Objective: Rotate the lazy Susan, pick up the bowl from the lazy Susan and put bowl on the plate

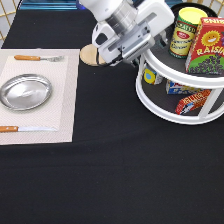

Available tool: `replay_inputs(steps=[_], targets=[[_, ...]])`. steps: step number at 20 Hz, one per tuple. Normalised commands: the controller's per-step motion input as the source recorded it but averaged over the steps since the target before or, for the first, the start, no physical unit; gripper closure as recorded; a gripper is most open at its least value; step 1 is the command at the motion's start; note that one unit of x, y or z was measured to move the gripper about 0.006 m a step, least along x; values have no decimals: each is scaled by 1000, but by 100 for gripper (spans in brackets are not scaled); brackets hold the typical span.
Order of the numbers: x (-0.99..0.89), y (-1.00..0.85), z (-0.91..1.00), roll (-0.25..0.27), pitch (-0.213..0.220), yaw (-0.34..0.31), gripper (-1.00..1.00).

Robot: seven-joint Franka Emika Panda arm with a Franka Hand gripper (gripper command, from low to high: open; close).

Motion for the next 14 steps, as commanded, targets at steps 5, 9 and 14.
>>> replay_inputs(steps=[5, 9, 14], targets=[[-960, 5, 130, -90, -173, 88, -100], [-917, 18, 0, -39, -96, 70, -100], [-485, 122, -17, -16, -3, 38, -100]])
